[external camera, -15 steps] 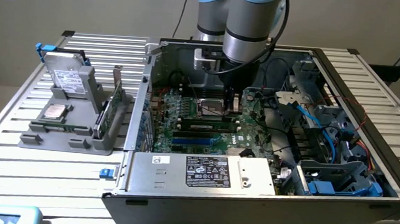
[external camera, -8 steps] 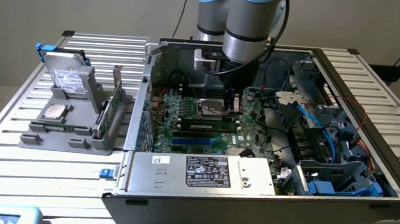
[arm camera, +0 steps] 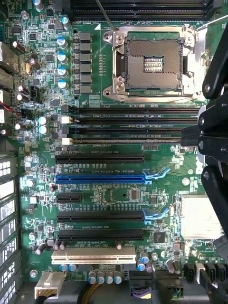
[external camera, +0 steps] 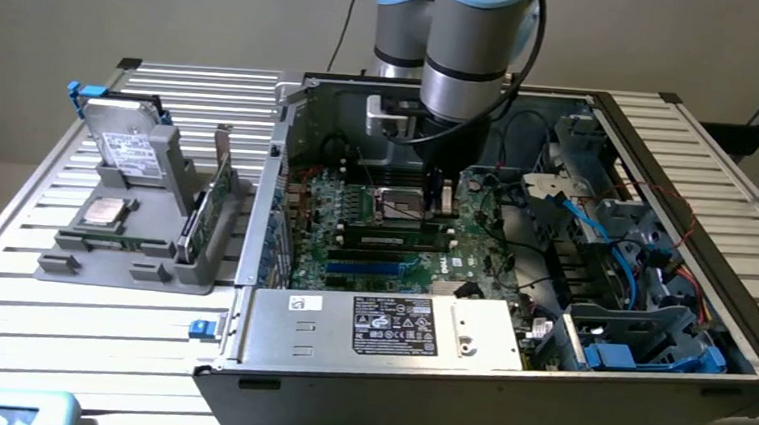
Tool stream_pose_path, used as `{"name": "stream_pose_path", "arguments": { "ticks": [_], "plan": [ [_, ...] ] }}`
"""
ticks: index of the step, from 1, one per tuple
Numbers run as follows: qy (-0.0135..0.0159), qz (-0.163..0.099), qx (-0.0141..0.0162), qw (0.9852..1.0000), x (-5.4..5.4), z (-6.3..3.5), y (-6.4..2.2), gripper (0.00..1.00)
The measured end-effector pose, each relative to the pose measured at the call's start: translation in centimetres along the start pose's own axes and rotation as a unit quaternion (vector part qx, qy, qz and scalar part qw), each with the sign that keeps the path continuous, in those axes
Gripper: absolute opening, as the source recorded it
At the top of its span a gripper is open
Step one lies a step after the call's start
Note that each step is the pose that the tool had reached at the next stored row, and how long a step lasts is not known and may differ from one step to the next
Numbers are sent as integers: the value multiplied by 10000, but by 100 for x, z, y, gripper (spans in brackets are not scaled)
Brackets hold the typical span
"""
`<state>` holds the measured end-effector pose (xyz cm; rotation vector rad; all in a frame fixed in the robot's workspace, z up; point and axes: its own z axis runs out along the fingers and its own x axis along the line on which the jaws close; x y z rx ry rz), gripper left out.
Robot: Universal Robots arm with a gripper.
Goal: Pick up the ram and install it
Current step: 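Press down the ram until it locks into place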
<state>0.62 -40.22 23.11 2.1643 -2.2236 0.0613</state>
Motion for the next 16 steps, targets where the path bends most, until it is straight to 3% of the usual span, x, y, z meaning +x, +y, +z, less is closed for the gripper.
{"name": "stream_pose_path", "arguments": {
  "ticks": [6,16],
  "plan": [
    [0,0,22,10000,-2,17,1,11],
    [2,-1,23,10000,-3,39,4,11]
  ]
}}
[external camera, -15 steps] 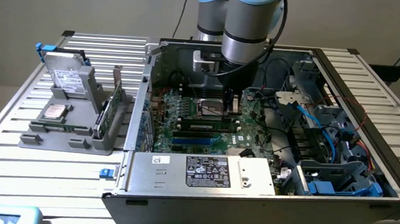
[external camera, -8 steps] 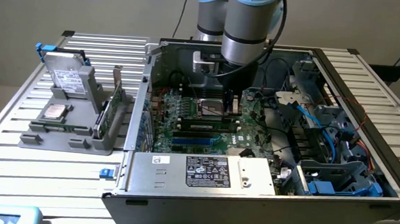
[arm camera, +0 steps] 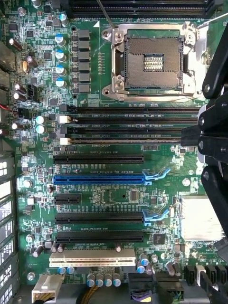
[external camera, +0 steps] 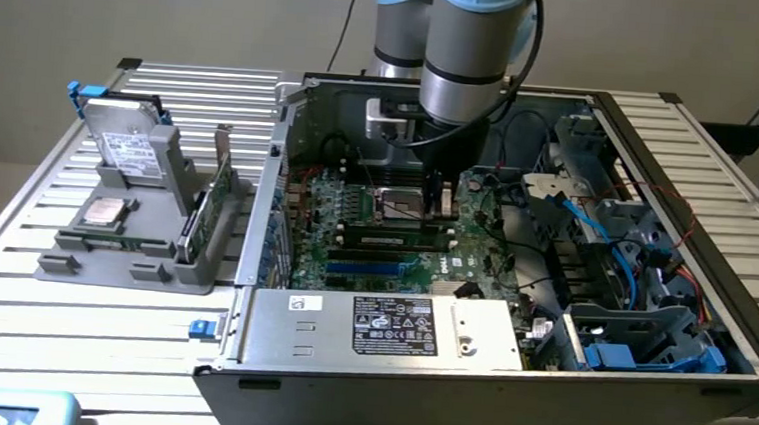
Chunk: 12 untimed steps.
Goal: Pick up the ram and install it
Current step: 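Press down the ram until it locks into place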
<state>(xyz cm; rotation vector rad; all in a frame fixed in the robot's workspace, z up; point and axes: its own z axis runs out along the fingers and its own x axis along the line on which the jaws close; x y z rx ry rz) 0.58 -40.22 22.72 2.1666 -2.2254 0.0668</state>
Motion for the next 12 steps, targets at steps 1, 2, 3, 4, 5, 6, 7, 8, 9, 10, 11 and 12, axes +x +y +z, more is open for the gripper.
{"name": "stream_pose_path", "arguments": {
  "ticks": [1,2,3,4,5,6,7,8,9,10,11,12],
  "plan": [
    [0,0,0,10000,0,2,0,11],
    [0,0,0,10000,0,5,0,11],
    [-2,0,1,10000,-1,8,0,11],
    [-1,0,0,10000,-1,11,0,11],
    [1,0,0,10000,-1,12,0,11],
    [1,-1,0,10000,-1,12,1,11],
    [0,0,0,10000,-1,12,4,11],
    [-6,1,0,10000,-2,1,13,11],
    [-7,1,1,10000,0,-23,29,11],
    [-2,0,1,10000,3,-47,50,11],
    [-1,0,0,10000,5,-62,79,11],
    [-1,0,0,10000,6,-69,114,11]
  ]
}}
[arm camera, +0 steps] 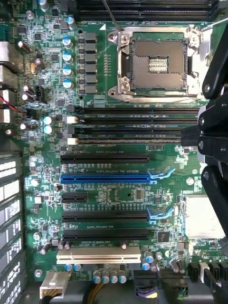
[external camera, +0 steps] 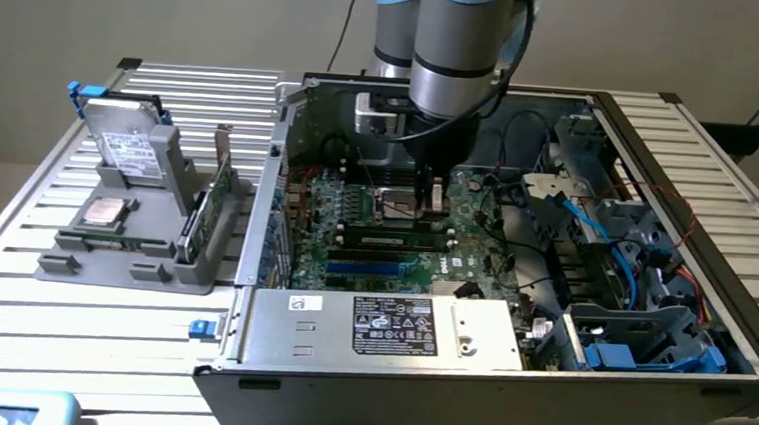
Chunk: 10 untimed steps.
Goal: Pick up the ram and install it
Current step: 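Press down the ram until it locks into place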
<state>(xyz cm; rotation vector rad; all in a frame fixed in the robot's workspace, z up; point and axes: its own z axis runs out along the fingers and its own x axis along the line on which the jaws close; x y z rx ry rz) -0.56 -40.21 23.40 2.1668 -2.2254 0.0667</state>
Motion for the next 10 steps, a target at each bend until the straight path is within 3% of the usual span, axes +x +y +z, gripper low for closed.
{"name": "stream_pose_path", "arguments": {
  "ticks": [6,10],
  "plan": [
    [0,0,1,10000,7,-4,263,11],
    [-1,0,3,10000,9,-1,353,11]
  ]
}}
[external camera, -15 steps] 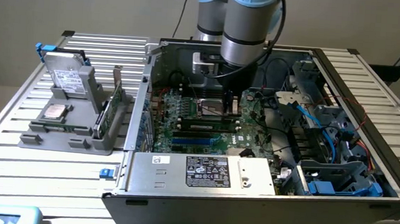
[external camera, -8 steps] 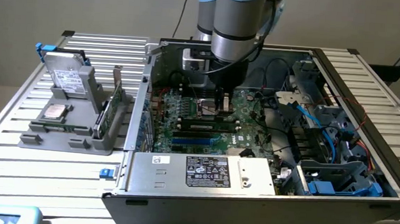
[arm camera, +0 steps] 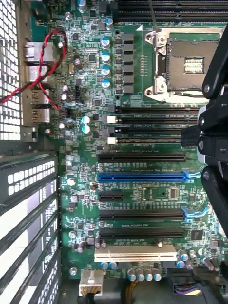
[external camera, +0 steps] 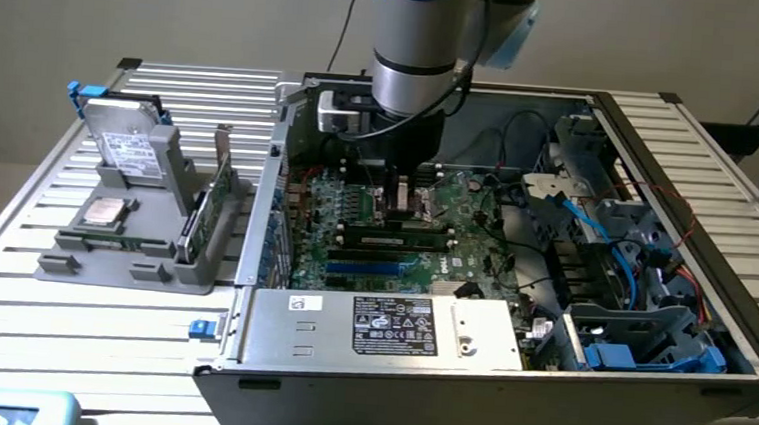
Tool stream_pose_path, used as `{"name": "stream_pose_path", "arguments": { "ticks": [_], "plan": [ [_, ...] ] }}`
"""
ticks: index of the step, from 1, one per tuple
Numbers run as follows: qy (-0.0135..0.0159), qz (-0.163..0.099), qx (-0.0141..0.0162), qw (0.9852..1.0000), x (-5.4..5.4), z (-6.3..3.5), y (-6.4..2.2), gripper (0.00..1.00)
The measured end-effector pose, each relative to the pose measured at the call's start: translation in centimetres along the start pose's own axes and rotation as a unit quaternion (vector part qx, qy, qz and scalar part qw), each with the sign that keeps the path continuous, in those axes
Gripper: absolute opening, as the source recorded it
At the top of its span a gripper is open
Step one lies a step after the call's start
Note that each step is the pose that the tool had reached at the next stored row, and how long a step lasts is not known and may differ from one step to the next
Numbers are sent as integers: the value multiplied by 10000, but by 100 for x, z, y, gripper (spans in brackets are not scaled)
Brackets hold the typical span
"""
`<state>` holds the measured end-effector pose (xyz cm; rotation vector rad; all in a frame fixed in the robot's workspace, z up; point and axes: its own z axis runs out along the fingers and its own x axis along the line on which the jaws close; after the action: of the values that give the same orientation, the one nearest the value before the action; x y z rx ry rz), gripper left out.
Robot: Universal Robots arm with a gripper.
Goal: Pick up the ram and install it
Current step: 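Press down the ram until it locks into place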
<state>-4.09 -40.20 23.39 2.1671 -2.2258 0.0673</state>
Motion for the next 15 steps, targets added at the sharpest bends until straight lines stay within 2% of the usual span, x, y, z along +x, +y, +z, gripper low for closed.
{"name": "stream_pose_path", "arguments": {
  "ticks": [3,15],
  "plan": [
    [1,0,1,10000,0,14,27,11],
    [3,0,5,10000,-12,72,36,11]
  ]
}}
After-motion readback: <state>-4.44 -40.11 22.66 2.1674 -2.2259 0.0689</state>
